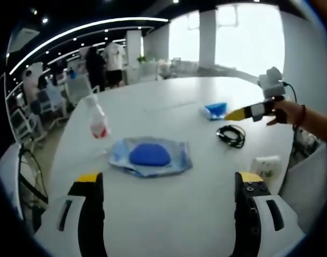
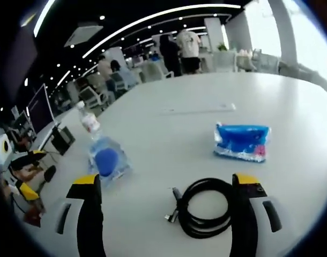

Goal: Arrange the tabletop items into an orderly group along one side of the table until the central work area is clear of visible clutter.

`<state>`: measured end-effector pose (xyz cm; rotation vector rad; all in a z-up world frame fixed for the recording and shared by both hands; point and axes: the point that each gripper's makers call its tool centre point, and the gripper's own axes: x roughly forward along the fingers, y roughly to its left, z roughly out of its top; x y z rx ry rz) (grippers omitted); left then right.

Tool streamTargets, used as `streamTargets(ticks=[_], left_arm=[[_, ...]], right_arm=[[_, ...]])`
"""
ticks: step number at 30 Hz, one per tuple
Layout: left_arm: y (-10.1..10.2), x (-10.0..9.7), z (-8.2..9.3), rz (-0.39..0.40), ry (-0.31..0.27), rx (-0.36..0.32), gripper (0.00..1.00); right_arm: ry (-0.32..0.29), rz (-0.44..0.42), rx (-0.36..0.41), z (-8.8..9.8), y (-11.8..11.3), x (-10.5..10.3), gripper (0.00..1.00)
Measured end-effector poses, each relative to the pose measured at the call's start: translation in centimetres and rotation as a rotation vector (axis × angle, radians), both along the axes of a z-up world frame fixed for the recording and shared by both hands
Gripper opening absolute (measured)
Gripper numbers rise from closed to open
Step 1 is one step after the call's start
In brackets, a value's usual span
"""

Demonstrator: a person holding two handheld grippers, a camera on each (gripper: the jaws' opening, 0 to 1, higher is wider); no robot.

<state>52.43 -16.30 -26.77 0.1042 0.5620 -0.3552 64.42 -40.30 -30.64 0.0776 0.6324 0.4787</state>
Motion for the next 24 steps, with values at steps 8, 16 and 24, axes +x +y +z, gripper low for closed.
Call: streamTargets(ticks=[8, 16, 24], left_arm=[[1.9, 1.5, -0.4, 0.039, 0.001, -0.010, 0.99], [4.4, 3.7, -0.6, 0.056, 0.007, 0.043, 0.99], [5.5, 6.2, -2.3, 0.075, 0.028, 0.035, 0.99]], right_arm=[[0.011, 0.072, 0.035, 0.6, 3.9, -1.4, 0.99], [0.021, 0.129, 0.063, 0.8, 7.9, -2.3, 0.99], [0.039, 0.167, 0.063, -0.5, 10.5, -2.8, 0.97]])
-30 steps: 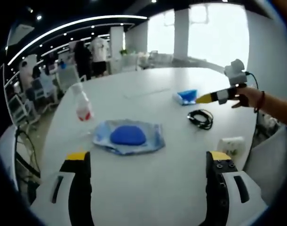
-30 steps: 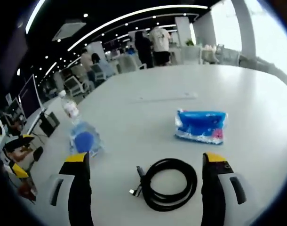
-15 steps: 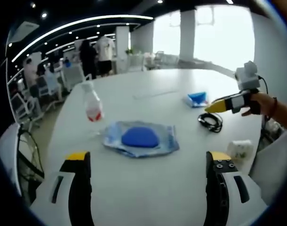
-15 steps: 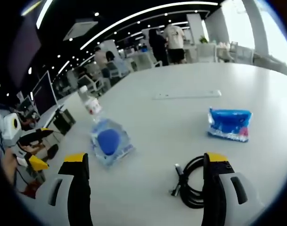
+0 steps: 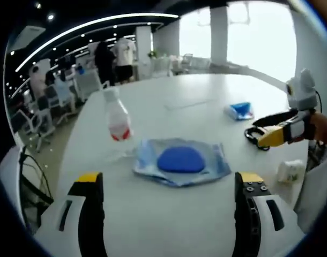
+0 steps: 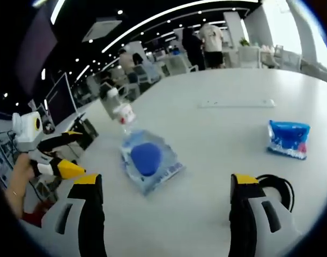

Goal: Arrange the tabletop items into an orderly group along one side of the table until the central work area is clear of visible clutter.

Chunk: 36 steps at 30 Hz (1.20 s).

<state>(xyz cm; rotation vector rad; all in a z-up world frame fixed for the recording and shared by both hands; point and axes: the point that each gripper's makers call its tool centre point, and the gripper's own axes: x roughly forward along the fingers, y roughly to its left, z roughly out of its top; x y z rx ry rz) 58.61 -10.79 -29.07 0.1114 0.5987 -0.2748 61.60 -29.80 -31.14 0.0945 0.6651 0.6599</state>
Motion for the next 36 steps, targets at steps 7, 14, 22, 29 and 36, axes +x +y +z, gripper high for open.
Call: streamTargets(ticks=[7, 14, 22, 29, 36], left_arm=[[1.5, 2.5, -2.0, 0.025, 0.025, -0.017, 0.96], [2.1, 4.4, -3.6, 0.022, 0.042, -0.009, 0.94], [2.8, 6.3, -5.8, 0.016, 0.060, -0.004, 0.86], [2.6, 7.8, -7.1, -0.039, 0.005, 0.017, 0.68], [2.3, 7.3, -8.7, -0.042, 0.075, -0.004, 0.45]], right_arm=[[0.023, 0.034, -0.020, -2.1, 2.2, -0.7, 0.90], [0.064, 0.040, -0.033, -4.3, 3.5, -0.9, 0.83], [0.116, 0.018, -0.013, -6.2, 4.7, -0.8, 0.67], [0.152, -0.025, -0.010, -7.5, 4.9, -0.7, 0.50], [0.165, -0.076, 0.006, -7.6, 4.9, -0.7, 0.38]])
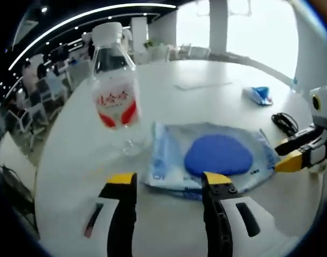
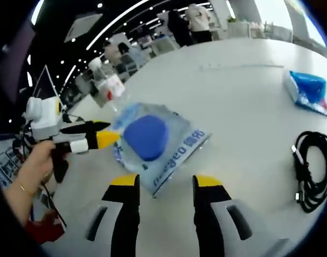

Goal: Arrange the tabletop items into an orderly group along one side of the table until the central work area is clear of visible clutter.

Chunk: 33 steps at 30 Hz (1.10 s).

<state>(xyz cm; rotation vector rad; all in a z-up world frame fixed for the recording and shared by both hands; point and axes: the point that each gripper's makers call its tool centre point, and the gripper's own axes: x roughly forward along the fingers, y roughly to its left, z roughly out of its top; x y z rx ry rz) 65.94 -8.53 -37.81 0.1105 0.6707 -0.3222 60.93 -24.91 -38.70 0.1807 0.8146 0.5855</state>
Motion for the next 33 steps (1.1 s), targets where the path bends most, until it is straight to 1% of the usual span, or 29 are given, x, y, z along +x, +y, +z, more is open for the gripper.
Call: streamTargets(ticks=[1, 2, 4, 6, 8, 11, 12, 13, 14, 15, 17, 19, 20, 21, 23, 24, 28, 32, 33], left_arm=[[-0.2, 0.0, -0.3, -0.010, 0.007, -0.002, 0.44], [0.0, -0.1, -0.5, -0.002, 0.017, 0.008, 0.43], [0.3, -0.1, -0.5, 0.002, 0.016, 0.021, 0.39], [0.8, 0.0, -0.2, 0.028, 0.006, 0.010, 0.31], [1.1, 0.0, -0.3, 0.028, 0.016, -0.008, 0.21], [1.5, 0.1, -0.7, 0.038, 0.030, -0.007, 0.16], [1.5, 0.1, -0.7, 0.039, 0.029, -0.015, 0.14], [1.6, 0.2, -0.7, 0.047, 0.031, -0.015, 0.13], [1.6, 0.2, -0.7, 0.048, 0.031, -0.014, 0.09], [1.8, 0.2, -0.7, 0.045, 0.028, 0.006, 0.06], [1.5, 0.2, -0.8, 0.039, 0.031, 0.002, 0.03], [1.4, 0.1, -0.9, 0.045, 0.034, 0.002, 0.01], [1.4, 0.0, -0.8, 0.024, 0.029, 0.032, 0.01], [1.3, 0.0, -0.8, 0.024, 0.030, 0.034, 0.00], [1.2, -0.1, -0.8, 0.008, 0.035, 0.059, 0.00], [1.2, 0.0, -0.7, 0.018, 0.033, 0.058, 0.00], [1.0, -0.5, -0.6, 0.003, 0.039, 0.099, 0.00], [0.6, -0.9, -0.3, 0.013, 0.037, 0.097, 0.00], [0.4, -1.1, -0.2, -0.002, 0.033, 0.109, 0.00]], right_arm=[[0.003, -0.003, -0.001, -0.1, 0.0, -0.1, 0.35], [0.011, 0.002, 0.000, -0.2, 0.2, -0.3, 0.32], [0.018, 0.013, 0.008, -0.4, 0.6, -0.5, 0.25], [0.028, 0.015, 0.013, -0.5, 0.9, -0.7, 0.23], [0.026, 0.005, 0.015, -0.5, 0.9, -0.6, 0.22], [0.036, -0.010, 0.010, -0.7, 0.6, -0.5, 0.18], [0.036, -0.017, 0.007, -0.8, 0.5, -0.4, 0.14], [0.034, -0.024, -0.001, -0.8, 0.3, -0.3, 0.09], [0.035, -0.019, -0.004, -0.9, 0.2, -0.3, 0.08], [0.043, -0.025, 0.008, -0.9, 0.3, -0.3, 0.08], [0.042, -0.020, 0.006, -0.8, 0.3, -0.3, 0.07], [0.039, -0.016, -0.002, -0.9, 0.3, -0.3, 0.07], [0.039, -0.017, -0.002, -0.9, 0.4, -0.3, 0.06], [0.038, -0.015, -0.005, -0.9, 0.3, -0.3, 0.06], [0.036, -0.018, -0.005, -0.9, 0.3, -0.3, 0.06], [0.032, -0.013, -0.009, -0.9, 0.3, -0.2, 0.05], [-0.019, -0.010, -0.029, -0.1, -0.2, 0.3, 0.03], [-0.027, -0.014, -0.036, 0.4, -0.8, 0.7, 0.02], [-0.029, -0.017, -0.041, 0.4, -0.9, 0.8, 0.02]])
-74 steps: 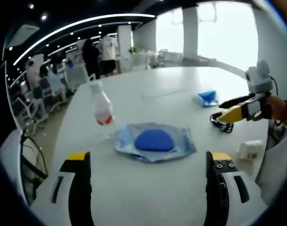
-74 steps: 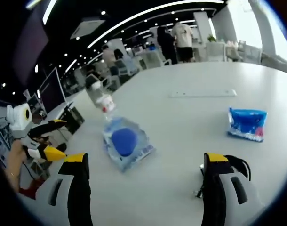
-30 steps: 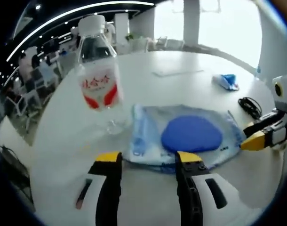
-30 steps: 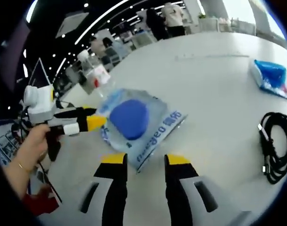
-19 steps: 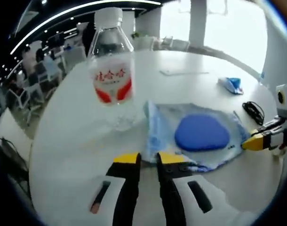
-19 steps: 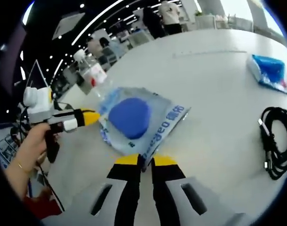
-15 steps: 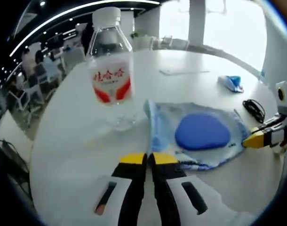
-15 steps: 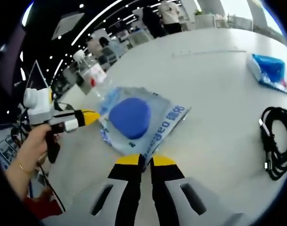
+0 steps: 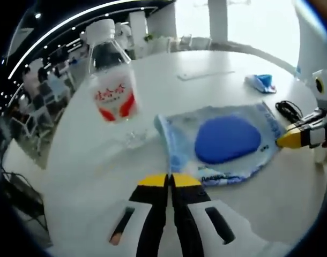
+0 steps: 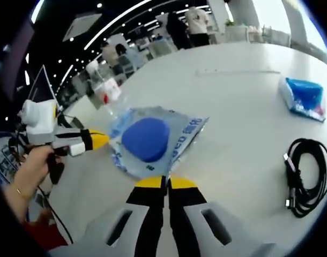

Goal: Arrange the tabletop items into an orderly group along one side of the table until the central work area is clear of visible clutter.

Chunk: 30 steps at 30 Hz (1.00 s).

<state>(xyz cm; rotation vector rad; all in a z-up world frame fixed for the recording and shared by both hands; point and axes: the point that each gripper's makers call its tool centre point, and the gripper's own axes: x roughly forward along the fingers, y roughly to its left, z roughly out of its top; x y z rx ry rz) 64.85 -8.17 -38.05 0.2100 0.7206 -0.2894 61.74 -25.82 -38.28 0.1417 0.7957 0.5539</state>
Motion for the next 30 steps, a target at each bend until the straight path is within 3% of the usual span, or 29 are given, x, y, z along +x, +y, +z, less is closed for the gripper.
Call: streamTargets(ticks=[6, 16, 23, 30], left_arm=[[-0.7, -0.3, 0.8, -0.026, -0.019, 0.025, 0.00], [-2.2, 0.0, 3.1, -0.042, -0.050, -0.023, 0.00], [-4.2, -0.1, 3.9, -0.085, -0.061, -0.016, 0.00], [-6.8, 0.0, 4.4, -0.127, -0.061, -0.060, 0.00]], right_arm=[[-0.032, -0.006, -0.025, 0.7, -1.1, 0.5, 0.01], [-0.077, -0.029, -0.057, 2.0, -2.7, 1.6, 0.01], [-0.112, -0.028, -0.117, 2.8, -4.6, 3.1, 0.01], [-0.145, -0.034, -0.178, 3.8, -7.2, 5.0, 0.01]])
